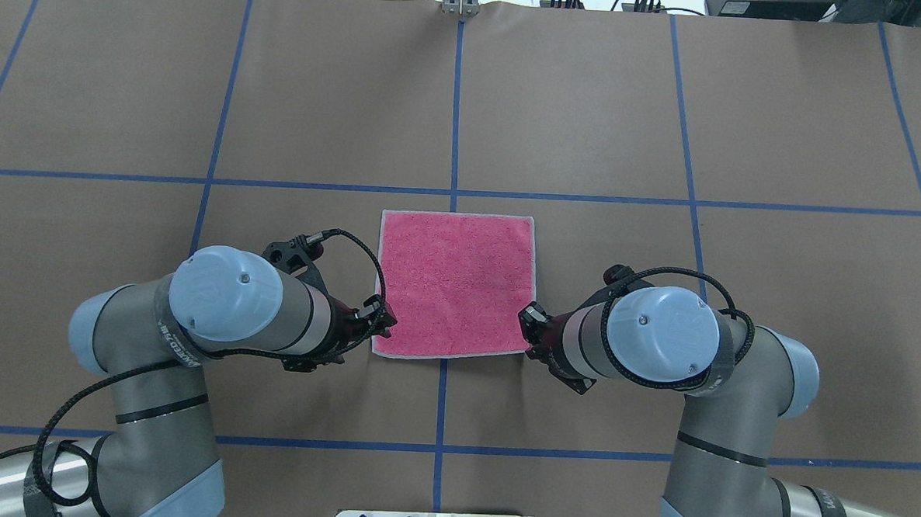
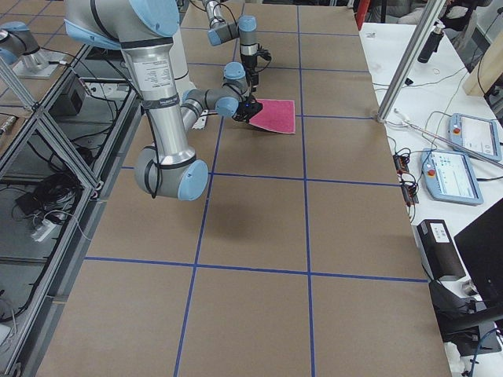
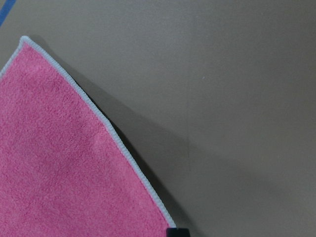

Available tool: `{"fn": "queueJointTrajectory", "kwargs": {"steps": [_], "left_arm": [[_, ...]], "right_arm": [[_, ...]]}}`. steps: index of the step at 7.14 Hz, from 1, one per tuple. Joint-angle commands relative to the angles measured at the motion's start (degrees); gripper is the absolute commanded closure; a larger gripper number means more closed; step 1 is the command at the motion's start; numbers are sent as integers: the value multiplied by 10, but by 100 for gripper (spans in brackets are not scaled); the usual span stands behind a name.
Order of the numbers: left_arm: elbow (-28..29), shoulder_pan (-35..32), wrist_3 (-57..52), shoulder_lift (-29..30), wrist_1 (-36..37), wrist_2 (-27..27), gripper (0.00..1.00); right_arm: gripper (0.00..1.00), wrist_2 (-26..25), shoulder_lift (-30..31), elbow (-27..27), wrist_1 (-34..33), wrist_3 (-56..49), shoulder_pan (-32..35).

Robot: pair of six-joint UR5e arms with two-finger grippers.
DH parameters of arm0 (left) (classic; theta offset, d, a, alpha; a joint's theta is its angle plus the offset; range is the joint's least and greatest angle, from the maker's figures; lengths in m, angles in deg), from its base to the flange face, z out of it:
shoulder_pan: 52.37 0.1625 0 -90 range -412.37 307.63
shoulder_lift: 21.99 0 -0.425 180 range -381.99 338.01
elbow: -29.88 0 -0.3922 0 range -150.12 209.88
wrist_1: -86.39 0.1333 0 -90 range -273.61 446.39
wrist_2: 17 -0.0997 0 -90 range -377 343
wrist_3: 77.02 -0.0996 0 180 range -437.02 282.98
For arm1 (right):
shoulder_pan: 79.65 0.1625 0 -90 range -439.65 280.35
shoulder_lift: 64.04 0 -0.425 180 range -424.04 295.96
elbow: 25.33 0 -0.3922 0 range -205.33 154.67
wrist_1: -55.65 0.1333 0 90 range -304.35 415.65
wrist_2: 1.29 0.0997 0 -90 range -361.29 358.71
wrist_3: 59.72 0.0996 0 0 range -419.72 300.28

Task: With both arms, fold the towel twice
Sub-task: 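Move the left gripper to the towel's other near corner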

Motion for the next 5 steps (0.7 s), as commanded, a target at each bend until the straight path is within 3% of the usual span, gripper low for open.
{"fn": "queueJointTrajectory", "kwargs": {"steps": [1, 5], "left_arm": [[4, 8, 0, -1, 0, -13, 33], [16, 20, -4, 2, 1, -26, 43]], "right_arm": [[100, 0, 0, 1, 0, 0, 1], [100, 1, 0, 0, 0, 0, 0]]}}
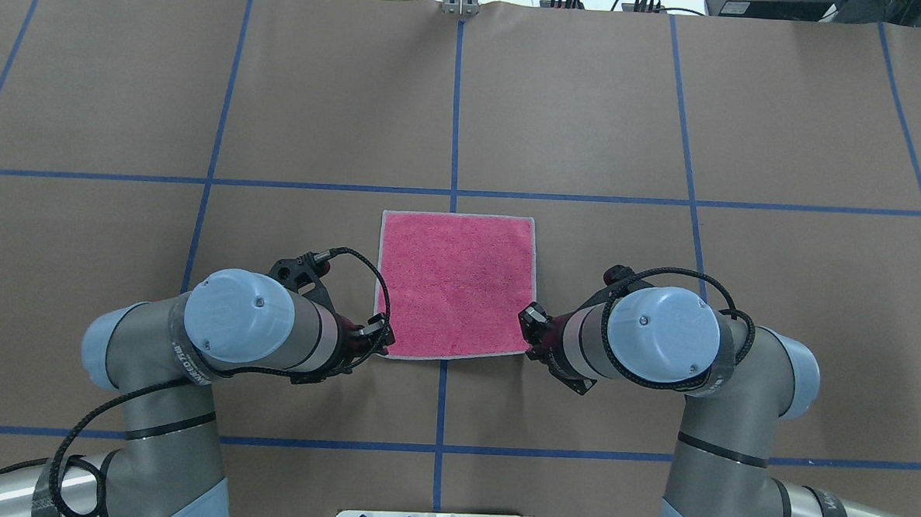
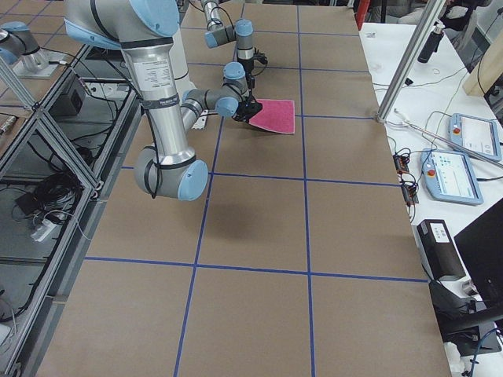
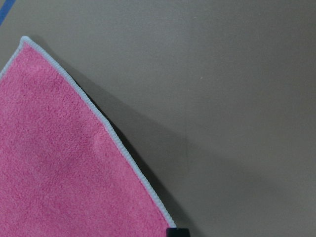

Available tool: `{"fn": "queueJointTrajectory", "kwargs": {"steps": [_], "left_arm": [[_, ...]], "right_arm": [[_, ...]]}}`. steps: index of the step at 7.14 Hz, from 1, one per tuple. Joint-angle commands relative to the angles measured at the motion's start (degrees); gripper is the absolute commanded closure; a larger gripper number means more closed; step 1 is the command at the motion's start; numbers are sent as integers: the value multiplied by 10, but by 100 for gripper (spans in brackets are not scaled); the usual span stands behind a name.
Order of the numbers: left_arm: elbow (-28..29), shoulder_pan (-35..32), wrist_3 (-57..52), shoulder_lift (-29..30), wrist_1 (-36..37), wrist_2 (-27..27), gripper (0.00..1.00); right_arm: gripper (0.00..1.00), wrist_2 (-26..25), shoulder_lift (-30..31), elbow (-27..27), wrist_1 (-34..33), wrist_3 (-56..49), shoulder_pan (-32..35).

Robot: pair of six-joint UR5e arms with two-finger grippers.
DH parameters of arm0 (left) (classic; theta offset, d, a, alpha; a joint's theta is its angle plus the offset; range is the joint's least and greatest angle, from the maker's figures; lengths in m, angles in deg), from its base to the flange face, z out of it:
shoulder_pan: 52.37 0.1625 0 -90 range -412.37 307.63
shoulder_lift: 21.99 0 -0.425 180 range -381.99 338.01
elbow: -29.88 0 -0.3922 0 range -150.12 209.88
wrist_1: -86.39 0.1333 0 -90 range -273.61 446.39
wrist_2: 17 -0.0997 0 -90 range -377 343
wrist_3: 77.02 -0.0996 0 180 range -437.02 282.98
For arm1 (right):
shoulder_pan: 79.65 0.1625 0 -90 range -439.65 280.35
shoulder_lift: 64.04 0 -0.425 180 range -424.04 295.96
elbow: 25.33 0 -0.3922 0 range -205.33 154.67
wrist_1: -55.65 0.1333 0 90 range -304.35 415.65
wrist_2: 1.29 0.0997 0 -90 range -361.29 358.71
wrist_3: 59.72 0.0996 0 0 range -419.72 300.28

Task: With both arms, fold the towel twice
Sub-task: 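Grasp the towel's near corner with the left gripper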

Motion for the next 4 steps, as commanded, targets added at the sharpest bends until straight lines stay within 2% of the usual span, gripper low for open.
{"fn": "queueJointTrajectory", "kwargs": {"steps": [1, 2, 4], "left_arm": [[11, 5, -3, 3, 0, -12, 44], [11, 5, -4, 3, 0, -12, 52], [14, 5, -4, 3, 1, -15, 55]], "right_arm": [[100, 0, 0, -1, 0, -1, 0], [100, 0, 0, -1, 0, -1, 0], [100, 0, 0, -1, 0, -1, 0]]}}
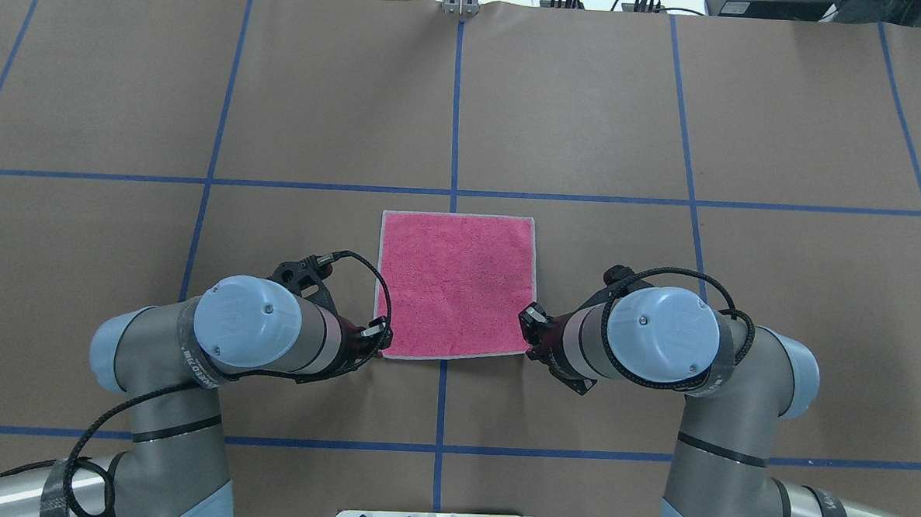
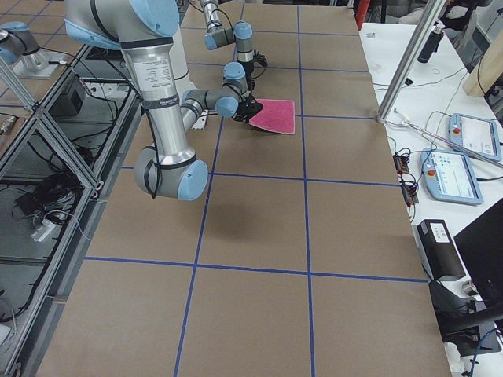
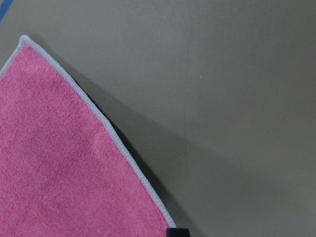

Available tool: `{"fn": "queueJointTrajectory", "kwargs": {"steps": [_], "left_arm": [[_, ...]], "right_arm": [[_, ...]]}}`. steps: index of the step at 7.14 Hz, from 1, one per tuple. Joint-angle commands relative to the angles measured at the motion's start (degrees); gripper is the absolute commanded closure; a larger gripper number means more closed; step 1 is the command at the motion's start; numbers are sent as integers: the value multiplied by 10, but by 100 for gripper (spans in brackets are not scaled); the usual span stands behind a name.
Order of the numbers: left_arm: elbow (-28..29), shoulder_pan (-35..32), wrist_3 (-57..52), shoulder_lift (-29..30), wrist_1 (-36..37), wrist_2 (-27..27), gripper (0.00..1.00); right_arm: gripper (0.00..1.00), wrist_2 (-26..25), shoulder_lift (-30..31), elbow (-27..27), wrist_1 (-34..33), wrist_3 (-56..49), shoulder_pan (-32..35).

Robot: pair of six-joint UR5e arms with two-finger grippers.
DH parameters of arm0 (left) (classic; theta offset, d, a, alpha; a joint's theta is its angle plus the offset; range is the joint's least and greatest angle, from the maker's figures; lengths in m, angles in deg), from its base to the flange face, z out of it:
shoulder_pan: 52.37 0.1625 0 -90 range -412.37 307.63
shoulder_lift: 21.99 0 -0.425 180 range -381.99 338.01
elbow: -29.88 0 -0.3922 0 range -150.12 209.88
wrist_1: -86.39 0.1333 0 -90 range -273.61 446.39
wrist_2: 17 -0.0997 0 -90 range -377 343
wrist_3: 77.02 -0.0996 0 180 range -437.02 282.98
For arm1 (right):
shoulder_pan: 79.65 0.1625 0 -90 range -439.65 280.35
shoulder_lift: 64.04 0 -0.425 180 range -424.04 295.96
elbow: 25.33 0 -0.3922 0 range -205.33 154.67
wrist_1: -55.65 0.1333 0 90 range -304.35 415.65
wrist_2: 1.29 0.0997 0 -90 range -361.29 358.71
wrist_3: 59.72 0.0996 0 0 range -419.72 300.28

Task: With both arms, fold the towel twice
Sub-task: 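Grasp the towel's near corner with the left gripper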

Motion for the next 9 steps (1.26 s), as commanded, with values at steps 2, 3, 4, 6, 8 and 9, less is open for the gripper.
{"fn": "queueJointTrajectory", "kwargs": {"steps": [2, 3, 4, 6, 8, 9], "left_arm": [[2, 1, -1, 4, -1, -2, 55], [11, 0, -1, 9, -1, -2, 56], [14, 0, -2, 14, -1, -2, 58], [14, 0, -40, 13, 1, -3, 58], [13, 0, -48, 11, 1, -3, 64], [14, 0, -48, 11, 2, -3, 65]], "right_arm": [[100, 0, 0, 0, 0, 0, 0], [100, 0, 0, 0, 0, 0, -1], [100, 0, 0, 0, 0, 0, 0], [100, 0, 0, 0, 0, 0, -1], [100, 0, 0, 0, 0, 0, -1], [100, 0, -1, 0, 0, 0, -1]]}}
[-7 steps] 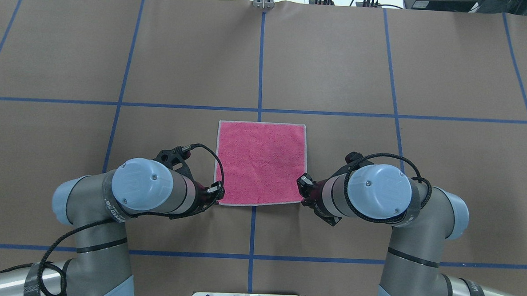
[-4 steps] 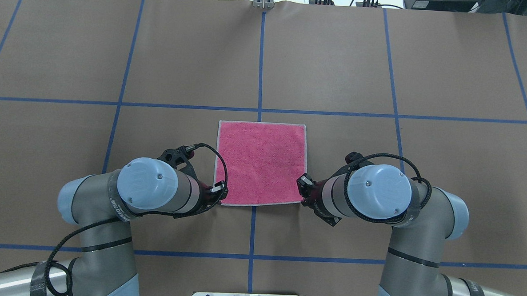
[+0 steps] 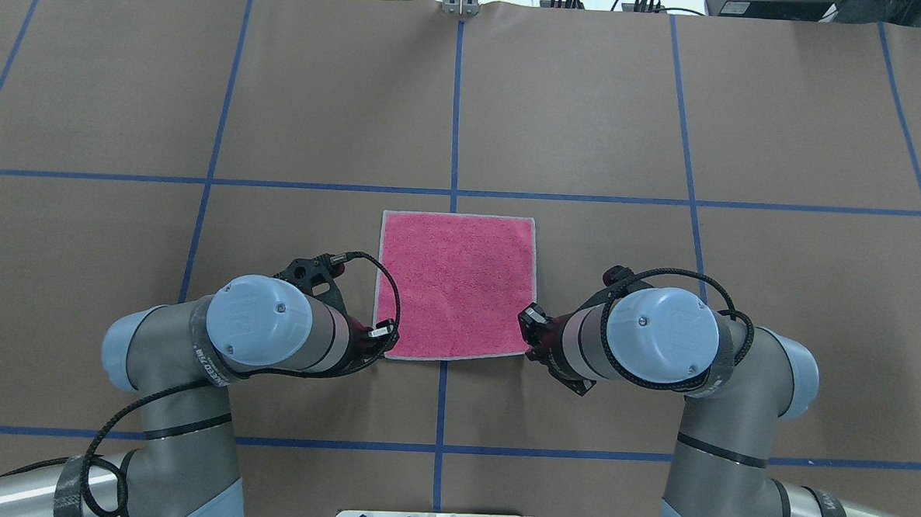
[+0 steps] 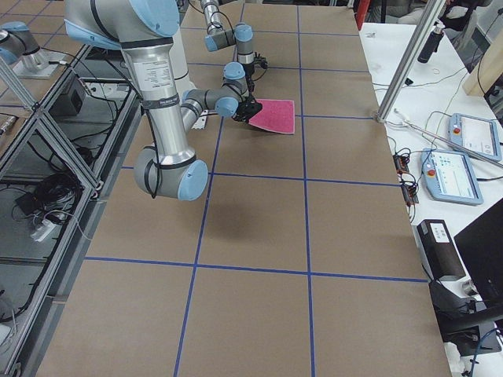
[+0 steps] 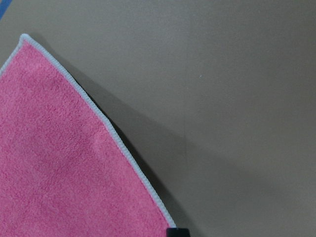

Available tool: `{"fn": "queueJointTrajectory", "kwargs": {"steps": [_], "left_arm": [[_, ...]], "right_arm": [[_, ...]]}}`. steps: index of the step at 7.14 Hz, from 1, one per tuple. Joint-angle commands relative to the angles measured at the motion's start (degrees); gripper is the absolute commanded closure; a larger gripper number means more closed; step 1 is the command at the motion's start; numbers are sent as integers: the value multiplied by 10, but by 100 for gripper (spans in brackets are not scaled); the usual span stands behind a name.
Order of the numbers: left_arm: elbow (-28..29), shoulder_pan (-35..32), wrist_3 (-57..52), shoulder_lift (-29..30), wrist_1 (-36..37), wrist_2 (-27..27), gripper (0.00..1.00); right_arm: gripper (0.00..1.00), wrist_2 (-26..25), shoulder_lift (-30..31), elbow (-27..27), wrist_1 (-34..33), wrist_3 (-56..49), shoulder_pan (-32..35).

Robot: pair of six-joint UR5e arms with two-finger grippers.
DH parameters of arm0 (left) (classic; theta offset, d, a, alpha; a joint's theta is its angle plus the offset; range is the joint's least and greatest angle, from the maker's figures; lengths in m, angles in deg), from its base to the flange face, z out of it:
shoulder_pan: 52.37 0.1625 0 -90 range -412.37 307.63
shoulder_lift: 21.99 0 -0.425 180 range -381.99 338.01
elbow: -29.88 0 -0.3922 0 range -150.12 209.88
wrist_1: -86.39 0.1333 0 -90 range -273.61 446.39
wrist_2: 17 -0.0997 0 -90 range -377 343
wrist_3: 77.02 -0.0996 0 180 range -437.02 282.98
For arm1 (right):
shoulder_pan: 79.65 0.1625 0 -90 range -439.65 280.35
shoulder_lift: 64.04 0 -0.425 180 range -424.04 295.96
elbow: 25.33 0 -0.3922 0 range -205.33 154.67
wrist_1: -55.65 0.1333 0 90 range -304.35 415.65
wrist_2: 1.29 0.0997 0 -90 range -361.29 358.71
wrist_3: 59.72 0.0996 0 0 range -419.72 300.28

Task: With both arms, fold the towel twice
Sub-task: 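Grasp the towel's near corner with the left gripper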

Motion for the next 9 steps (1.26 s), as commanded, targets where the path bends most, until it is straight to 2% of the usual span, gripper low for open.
{"fn": "queueJointTrajectory", "kwargs": {"steps": [1, 4, 5, 9], "left_arm": [[1, 1, -2, 0, 1, 0, 65], [1, 1, -3, 1, 1, -1, 65], [1, 1, -3, 2, 1, -1, 72], [2, 2, -3, 2, 0, -1, 72]], "right_arm": [[100, 0, -1, 1, 0, 0, 0], [100, 0, -1, 1, 0, 0, 1], [100, 0, -1, 1, 0, 0, 1], [100, 0, -1, 1, 0, 0, 1]]}}
